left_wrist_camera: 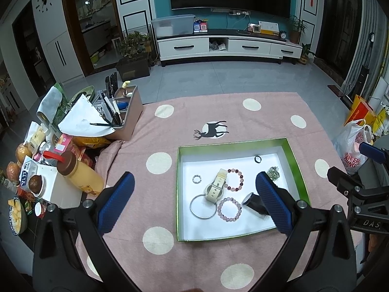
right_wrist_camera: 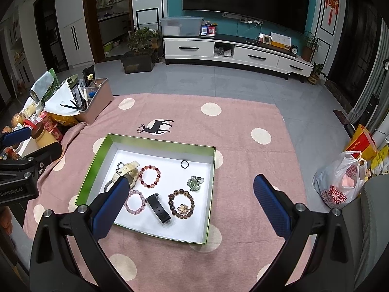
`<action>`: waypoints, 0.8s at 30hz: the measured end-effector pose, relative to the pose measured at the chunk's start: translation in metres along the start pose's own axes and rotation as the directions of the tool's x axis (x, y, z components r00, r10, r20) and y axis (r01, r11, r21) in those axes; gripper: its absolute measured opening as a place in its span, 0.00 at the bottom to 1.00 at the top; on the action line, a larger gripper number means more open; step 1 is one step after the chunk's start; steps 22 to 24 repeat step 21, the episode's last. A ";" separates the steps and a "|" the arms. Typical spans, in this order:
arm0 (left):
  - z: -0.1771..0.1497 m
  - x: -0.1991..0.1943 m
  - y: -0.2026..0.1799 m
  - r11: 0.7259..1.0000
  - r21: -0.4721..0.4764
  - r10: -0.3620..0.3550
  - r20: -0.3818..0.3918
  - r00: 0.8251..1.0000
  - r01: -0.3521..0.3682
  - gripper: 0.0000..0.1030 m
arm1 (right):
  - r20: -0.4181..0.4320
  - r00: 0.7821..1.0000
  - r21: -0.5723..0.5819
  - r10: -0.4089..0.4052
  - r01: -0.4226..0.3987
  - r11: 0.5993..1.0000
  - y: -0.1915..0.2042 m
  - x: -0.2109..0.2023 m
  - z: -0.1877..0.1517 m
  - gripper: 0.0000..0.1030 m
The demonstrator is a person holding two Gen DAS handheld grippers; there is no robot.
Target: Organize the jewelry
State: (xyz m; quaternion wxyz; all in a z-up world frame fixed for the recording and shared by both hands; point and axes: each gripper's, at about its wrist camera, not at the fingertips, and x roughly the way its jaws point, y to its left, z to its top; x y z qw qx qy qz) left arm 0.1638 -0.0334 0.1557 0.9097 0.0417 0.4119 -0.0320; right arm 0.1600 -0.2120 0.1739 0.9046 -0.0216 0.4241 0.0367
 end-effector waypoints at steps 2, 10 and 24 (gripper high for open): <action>0.000 0.000 0.000 1.000 -0.001 0.003 0.003 1.000 -0.003 0.98 | 0.000 1.000 0.000 0.000 0.000 1.000 0.000 0.001 0.000 0.99; 0.000 0.006 0.001 1.000 -0.008 -0.001 -0.005 1.000 0.001 0.98 | 0.000 1.000 0.001 0.001 -0.001 1.000 0.000 0.001 -0.001 0.99; -0.001 0.012 0.005 1.000 -0.020 0.004 -0.026 1.000 -0.005 0.98 | -0.001 1.000 -0.001 0.000 0.000 1.000 0.000 0.001 0.000 0.99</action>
